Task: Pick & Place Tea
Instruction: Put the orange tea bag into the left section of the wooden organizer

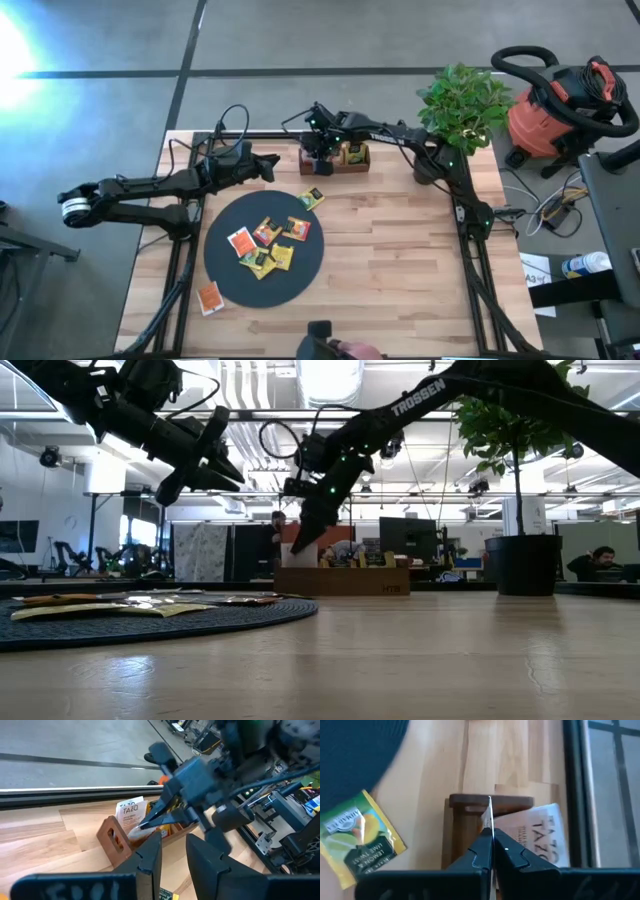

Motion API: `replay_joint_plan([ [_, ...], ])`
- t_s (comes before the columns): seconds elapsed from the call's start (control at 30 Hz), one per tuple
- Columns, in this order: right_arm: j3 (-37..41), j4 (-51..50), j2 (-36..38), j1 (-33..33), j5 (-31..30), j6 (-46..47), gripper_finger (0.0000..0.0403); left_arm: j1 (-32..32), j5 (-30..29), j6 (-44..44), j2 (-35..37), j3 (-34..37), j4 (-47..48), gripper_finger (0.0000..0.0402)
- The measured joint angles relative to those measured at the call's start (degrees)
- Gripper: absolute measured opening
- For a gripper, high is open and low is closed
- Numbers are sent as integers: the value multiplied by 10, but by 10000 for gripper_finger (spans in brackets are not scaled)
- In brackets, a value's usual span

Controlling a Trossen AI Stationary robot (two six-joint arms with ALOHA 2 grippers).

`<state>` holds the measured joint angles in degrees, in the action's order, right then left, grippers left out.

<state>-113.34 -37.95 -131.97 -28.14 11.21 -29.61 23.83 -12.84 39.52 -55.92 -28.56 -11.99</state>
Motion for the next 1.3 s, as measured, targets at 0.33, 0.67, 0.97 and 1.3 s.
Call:
replay_joint_plan([
  [0.33,-12,12,-10,2,-98,-9,47,0,-3,-1,0,0,0,83],
  [0.67,-43,8,-10,7,-99,-7,121,0,-6,-5,0,2,1,83],
  [0.97,-106,-44,17,8,-60,78,157,0,-5,-5,10,2,42,83],
  [1.3,-134,-164,29,49,57,145,138,0,83,17,26,6,221,83],
])
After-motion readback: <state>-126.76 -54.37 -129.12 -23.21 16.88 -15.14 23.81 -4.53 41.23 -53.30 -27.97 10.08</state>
